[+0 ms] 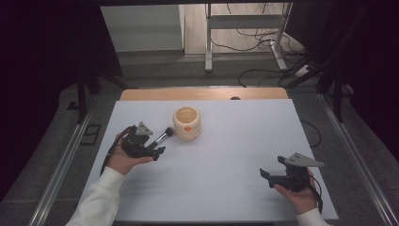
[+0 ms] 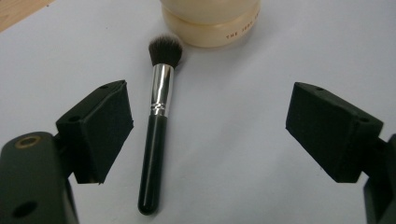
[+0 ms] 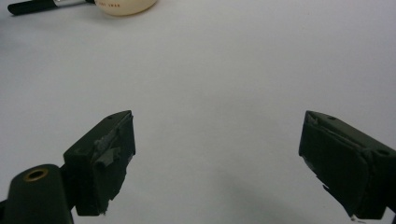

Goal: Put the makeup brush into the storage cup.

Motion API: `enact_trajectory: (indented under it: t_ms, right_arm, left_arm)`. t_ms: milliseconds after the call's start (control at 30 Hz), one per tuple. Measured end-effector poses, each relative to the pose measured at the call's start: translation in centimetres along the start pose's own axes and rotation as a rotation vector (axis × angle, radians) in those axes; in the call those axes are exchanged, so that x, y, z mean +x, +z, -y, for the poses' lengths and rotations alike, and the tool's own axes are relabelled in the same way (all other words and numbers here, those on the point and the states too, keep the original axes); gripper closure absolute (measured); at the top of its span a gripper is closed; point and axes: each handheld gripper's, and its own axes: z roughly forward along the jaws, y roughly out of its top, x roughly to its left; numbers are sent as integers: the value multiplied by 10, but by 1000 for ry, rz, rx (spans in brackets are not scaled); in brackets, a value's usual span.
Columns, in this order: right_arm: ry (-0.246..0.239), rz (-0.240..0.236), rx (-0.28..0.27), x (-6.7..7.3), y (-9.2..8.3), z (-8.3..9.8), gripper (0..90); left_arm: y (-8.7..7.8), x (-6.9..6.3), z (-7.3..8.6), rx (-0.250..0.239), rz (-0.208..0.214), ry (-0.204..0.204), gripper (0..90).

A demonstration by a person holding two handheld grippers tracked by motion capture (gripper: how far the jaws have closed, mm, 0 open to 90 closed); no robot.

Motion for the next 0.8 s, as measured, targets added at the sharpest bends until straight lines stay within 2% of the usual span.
enact_trajectory:
  t_ms: [267,400,800]
  right_arm:
    - [-3,2,-4,1,0,0,118]
    - [-3,5,-2,0,-1,0,118]
    - [-6,1,2,1,0,0,119]
  left_arm:
    - [7,4,-4,45,-26,10,163]
    - [11,6,-6,47,-6,-3,162]
    - [21,11,-15,73,20,8,164]
